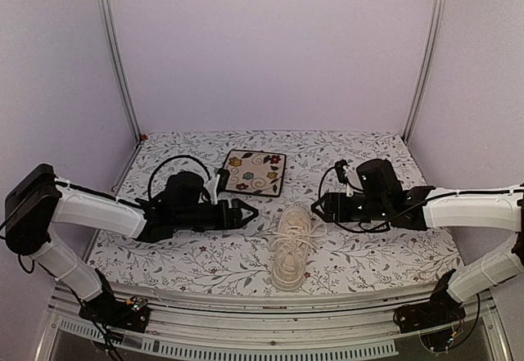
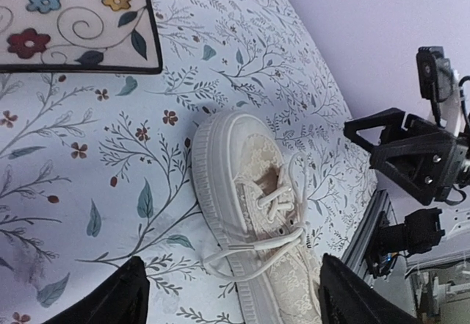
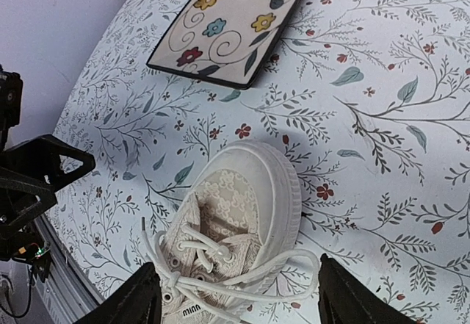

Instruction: Tie the shoes

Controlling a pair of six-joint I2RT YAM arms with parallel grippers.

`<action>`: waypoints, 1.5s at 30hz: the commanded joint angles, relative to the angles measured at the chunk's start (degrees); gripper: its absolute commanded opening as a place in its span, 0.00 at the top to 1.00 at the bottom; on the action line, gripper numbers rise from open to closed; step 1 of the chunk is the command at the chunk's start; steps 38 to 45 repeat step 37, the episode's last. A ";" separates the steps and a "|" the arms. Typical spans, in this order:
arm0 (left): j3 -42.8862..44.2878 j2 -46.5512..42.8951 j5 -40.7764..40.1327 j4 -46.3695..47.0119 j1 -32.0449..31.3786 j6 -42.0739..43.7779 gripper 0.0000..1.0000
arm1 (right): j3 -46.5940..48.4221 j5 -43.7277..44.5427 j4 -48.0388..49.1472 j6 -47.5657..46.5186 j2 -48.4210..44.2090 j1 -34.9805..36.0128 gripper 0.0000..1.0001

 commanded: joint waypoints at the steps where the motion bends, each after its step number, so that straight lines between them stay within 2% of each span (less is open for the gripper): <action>1: 2.09 -2.32 -3.01 -6.17 1.46 6.63 0.17 | -1.18 0.99 -0.86 -1.63 -3.26 -1.71 0.24; 4: 2.13 -4.30 -2.60 -8.39 5.48 9.57 0.16 | -2.29 -2.30 0.95 -1.15 -4.71 -6.25 0.18; 7: 0.11 -7.40 -1.35 -9.75 13.06 11.33 0.15 | -4.20 -4.51 2.18 -1.97 -5.79 -12.69 0.13; 11: -4.49 -15.03 3.19 -10.44 28.34 14.14 0.12 | -7.57 -7.12 3.97 -4.15 -7.51 -24.86 0.12; 14: -7.61 -21.65 7.12 -10.78 44.80 15.49 0.07 | -10.14 -8.14 5.94 -6.24 -11.35 -33.82 0.11; 17: -10.55 -27.51 5.30 -11.02 57.29 16.53 0.03 | -11.98 -5.21 7.55 -8.89 -15.22 -40.40 0.11; 19: -12.43 -29.95 0.76 -10.46 61.89 17.78 0.03 | -13.39 0.70 9.45 -10.56 -17.61 -41.84 0.11; 21: -15.33 -30.59 -3.78 -6.47 62.47 22.41 0.03 | -15.91 7.76 13.41 -12.66 -19.67 -41.90 0.11; 25: -20.16 -26.76 -6.56 6.47 61.47 26.49 0.03 | -22.52 16.59 25.65 -15.95 -21.57 -42.10 0.10; 31: -21.34 -17.47 -9.18 16.00 57.15 31.13 0.03 | -27.03 18.48 37.46 -19.99 -18.18 -42.18 0.07; 37: -21.40 -17.34 -10.01 17.79 54.48 33.31 0.03 | -28.42 17.90 42.50 -20.17 -13.63 -42.16 0.07; 45: -21.40 -17.34 -10.01 17.79 54.48 33.31 0.03 | -28.42 17.90 42.50 -20.17 -13.63 -42.16 0.07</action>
